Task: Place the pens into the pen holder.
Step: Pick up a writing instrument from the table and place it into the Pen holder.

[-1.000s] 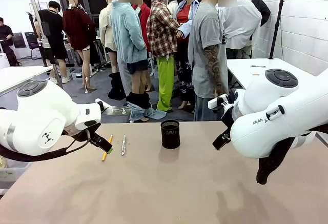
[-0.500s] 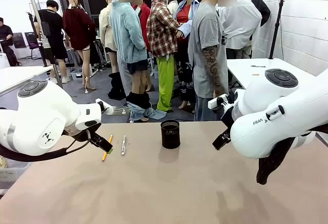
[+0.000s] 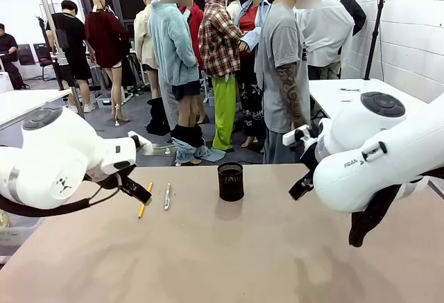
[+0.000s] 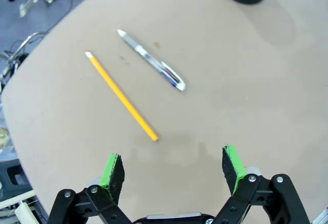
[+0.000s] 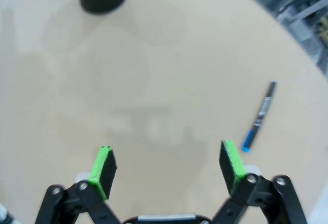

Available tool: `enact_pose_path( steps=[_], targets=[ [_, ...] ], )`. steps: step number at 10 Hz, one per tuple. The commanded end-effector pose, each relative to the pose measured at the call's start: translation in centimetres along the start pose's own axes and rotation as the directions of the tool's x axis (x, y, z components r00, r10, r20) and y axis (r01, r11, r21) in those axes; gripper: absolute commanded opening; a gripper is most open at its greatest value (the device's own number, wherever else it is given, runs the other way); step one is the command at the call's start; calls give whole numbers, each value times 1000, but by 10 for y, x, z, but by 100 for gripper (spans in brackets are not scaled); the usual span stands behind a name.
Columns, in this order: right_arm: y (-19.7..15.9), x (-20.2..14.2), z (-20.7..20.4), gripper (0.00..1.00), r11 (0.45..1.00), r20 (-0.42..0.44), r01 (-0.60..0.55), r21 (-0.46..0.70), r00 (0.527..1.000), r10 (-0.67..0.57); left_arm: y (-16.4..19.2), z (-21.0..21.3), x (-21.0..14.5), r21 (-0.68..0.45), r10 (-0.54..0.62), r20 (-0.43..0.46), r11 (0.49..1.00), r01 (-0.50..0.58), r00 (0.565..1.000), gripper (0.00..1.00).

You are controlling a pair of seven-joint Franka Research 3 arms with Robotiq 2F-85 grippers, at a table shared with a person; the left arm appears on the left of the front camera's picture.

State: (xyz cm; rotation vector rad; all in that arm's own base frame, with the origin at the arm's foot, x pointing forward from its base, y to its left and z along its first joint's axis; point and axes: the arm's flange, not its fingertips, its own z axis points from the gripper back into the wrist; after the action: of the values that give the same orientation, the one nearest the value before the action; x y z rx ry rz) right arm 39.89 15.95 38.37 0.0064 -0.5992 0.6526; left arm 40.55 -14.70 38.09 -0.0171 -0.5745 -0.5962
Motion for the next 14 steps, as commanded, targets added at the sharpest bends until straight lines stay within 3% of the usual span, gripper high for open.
enact_pose_path(
  steps=[1,2,4,6,9,10,11,13,14],
  targets=[
    [-28,-40,74,100,985,105,66,-158,993,-49,32,71,-27,104,11,94,994,-21,996,100],
    [-41,-73,127,100,976,221,107,-190,973,-64,50,116,-57,109,10,193,993,-32,981,100],
    [-50,-135,192,100,945,353,165,-283,934,-57,74,176,-130,164,60,290,980,-111,955,100],
    [-42,-175,216,100,926,391,219,-306,916,-87,86,211,-187,224,174,270,945,-238,947,100],
    [-33,-218,235,100,880,426,315,-356,893,-147,99,231,-245,209,267,343,913,-351,900,100],
    [-35,-220,231,100,881,436,319,-350,888,-148,101,229,-250,217,264,368,908,-359,891,100],
    [-39,-206,225,100,896,414,282,-342,901,-126,204,301,-132,193,261,334,922,-337,906,100],
    [-49,-156,210,100,936,381,180,-303,923,-54,204,301,-132,193,261,334,922,-337,906,100],
    [-58,-123,194,100,943,317,147,-297,947,-48,204,301,-132,193,261,334,922,-337,906,100]
  ],
)
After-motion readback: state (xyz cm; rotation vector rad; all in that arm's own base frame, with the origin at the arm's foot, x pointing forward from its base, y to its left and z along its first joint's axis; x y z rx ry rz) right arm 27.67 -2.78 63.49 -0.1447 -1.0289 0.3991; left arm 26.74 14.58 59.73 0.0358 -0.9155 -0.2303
